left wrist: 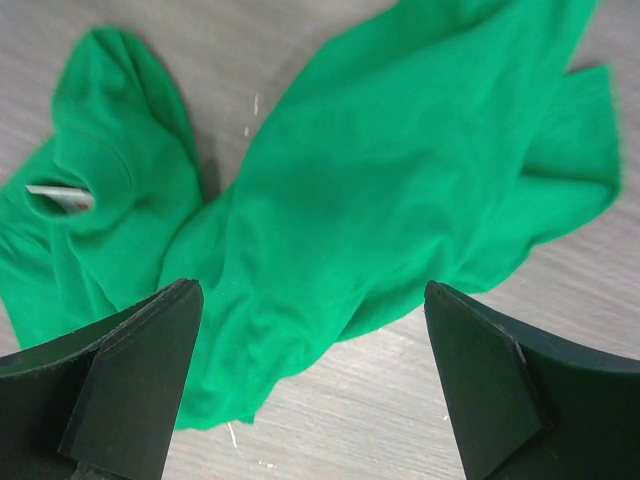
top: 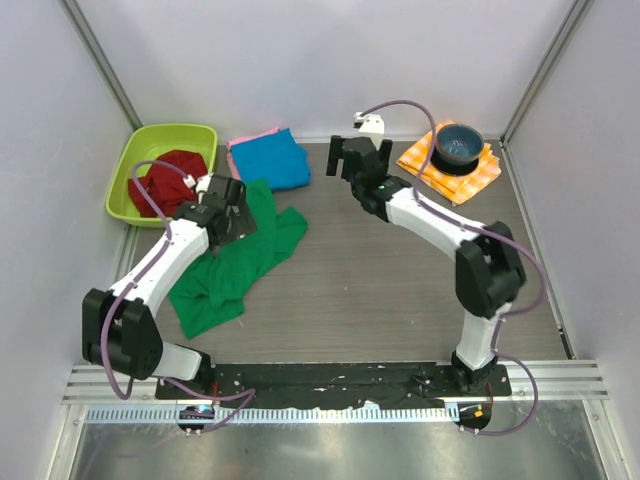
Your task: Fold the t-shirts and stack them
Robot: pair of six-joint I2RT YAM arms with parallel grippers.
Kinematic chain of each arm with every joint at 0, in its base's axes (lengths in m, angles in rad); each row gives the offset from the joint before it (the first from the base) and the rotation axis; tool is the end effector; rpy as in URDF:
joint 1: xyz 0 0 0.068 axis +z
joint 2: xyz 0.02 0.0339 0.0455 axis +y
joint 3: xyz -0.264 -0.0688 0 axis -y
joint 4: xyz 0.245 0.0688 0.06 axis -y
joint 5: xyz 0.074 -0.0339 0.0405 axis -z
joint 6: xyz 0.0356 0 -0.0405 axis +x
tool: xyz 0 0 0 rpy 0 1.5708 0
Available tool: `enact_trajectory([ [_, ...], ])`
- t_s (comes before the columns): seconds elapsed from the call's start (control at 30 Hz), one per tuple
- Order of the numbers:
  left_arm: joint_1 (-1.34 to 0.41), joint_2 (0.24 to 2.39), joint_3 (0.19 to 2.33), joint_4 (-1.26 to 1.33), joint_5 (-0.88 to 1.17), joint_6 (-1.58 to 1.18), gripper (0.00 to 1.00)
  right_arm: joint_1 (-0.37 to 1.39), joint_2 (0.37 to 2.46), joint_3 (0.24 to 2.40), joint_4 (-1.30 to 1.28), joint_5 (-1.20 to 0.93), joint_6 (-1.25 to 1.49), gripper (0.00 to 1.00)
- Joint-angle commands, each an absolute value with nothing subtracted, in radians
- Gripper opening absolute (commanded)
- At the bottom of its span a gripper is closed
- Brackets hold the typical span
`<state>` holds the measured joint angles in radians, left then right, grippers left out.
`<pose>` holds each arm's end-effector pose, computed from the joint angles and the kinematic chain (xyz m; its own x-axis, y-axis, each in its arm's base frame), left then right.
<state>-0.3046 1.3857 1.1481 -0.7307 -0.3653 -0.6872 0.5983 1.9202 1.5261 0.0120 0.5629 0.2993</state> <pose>0.2752 -0.0732 0.2853 -0.6628 -0.4127 -0.6248 -0.4314 0.8925 -0.1320 0.3877 0.2413 0.2841 -0.3142 0.0876 -0.9453 0.0266 0.9962 0.0835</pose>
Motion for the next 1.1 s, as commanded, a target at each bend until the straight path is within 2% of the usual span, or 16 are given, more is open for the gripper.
enact_trajectory([
  [0.0, -0.299, 1.423, 1.108, -0.767, -0.356, -0.839, 0.93, 0.606, 1.720, 1.390, -0.070, 0.462, 0.304, 1.00],
  [0.1, -0.299, 1.434, 1.095, -0.814, -0.403, -0.896, 0.86, 0.614, 1.626, 1.312, -0.086, 0.417, 0.327, 1.00],
  [0.23, -0.299, 1.448, 1.022, -0.802, -0.420, -0.931, 0.86, 0.624, 1.534, 1.214, -0.074, 0.388, 0.334, 1.00],
  [0.37, -0.299, 1.554, 0.985, -0.767, -0.396, -0.974, 0.85, 0.626, 1.450, 1.131, -0.061, 0.344, 0.362, 1.00],
  [0.5, -0.299, 1.617, 0.963, -0.718, -0.367, -0.992, 0.79, 0.634, 1.390, 1.098, -0.089, 0.328, 0.354, 1.00],
  [0.53, -0.302, 1.624, 0.962, -0.712, -0.362, -0.996, 0.72, 0.637, 1.376, 1.092, -0.095, 0.331, 0.354, 1.00],
  [0.57, -0.305, 1.629, 0.960, -0.691, -0.351, -0.996, 0.60, 0.635, 1.359, 1.075, -0.094, 0.336, 0.353, 1.00],
  [0.6, -0.314, 1.634, 0.959, -0.678, -0.327, -0.996, 0.30, 0.635, 1.336, 1.068, -0.095, 0.340, 0.345, 1.00],
  [0.63, -0.324, 1.635, 0.957, -0.664, -0.316, -0.997, 0.12, 0.637, 1.324, 1.062, -0.104, 0.347, 0.344, 1.00],
  [0.67, -0.337, 1.641, 0.963, -0.648, -0.307, -0.996, 0.00, 0.637, 1.315, 1.054, -0.106, 0.353, 0.342, 1.00],
  [1.07, -0.820, 1.830, 1.249, -0.634, -0.275, -0.971, 0.00, 0.637, 1.209, 1.068, -0.268, 0.491, 0.316, 1.00],
])
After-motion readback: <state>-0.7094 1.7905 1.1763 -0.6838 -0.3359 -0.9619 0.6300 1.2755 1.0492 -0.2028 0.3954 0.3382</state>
